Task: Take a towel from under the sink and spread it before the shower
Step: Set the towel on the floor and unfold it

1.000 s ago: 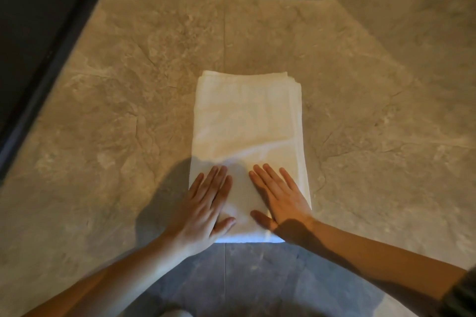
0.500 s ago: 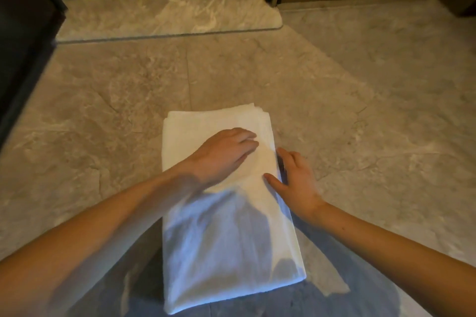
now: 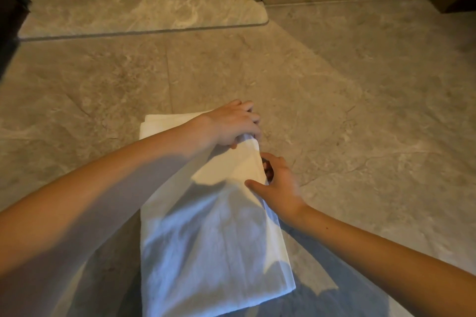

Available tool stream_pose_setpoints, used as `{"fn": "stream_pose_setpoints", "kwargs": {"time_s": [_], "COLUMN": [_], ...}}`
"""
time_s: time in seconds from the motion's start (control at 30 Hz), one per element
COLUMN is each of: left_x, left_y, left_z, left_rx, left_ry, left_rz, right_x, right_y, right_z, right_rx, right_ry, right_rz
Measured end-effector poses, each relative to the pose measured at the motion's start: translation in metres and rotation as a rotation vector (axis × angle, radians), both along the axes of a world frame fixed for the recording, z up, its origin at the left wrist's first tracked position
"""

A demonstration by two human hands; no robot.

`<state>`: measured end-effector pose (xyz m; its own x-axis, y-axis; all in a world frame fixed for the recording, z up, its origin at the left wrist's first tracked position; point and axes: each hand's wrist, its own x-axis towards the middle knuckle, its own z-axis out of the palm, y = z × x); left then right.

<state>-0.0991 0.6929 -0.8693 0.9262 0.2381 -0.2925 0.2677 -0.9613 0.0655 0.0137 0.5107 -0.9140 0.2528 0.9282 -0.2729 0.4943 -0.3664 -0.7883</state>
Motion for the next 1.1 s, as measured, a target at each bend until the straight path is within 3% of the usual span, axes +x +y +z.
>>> {"fn": "stream_pose_setpoints", "kwargs": {"time_s": [0.1,0.23,0.33,0.5,0.63,0.8,1.1], "left_x": [-0.003,-0.014,-0.029,-0.058,-0.064,-0.063,-0.049], "left_y": [-0.004,-0.010,-0.016,-0.039,-0.046,-0.029,0.025], "left_z": [-0.002,-0.007,-0.013,-0.038,-0.048,-0.047,-0.035], "left_rx": [0.010,0.010,-0.001,-0.072,-0.192,-0.264,-0.322], "left_ry": [-0.096,-0.312,-0.486,-0.745,-0.734,-0.683,-0.285], "left_rz": [0.003,0.040,0.093,0.393,0.521,0.476,0.654], "right_x": [-0.002,-0.003,-0.006,-0.007,-0.006,-0.007,-0.002], "right_y": [-0.002,-0.005,-0.009,-0.015,-0.015,-0.015,-0.011], "right_z": [0.001,0.000,-0.003,-0.007,-0.008,-0.006,0.002], "right_rx": [0.009,0.000,-0.032,-0.023,-0.022,-0.035,-0.112], "right_ry": [0.107,0.063,0.136,0.108,0.132,0.176,0.247], "right_rz": [-0.063,-0.064,-0.082,-0.015,0.014,-0.006,-0.134]}}
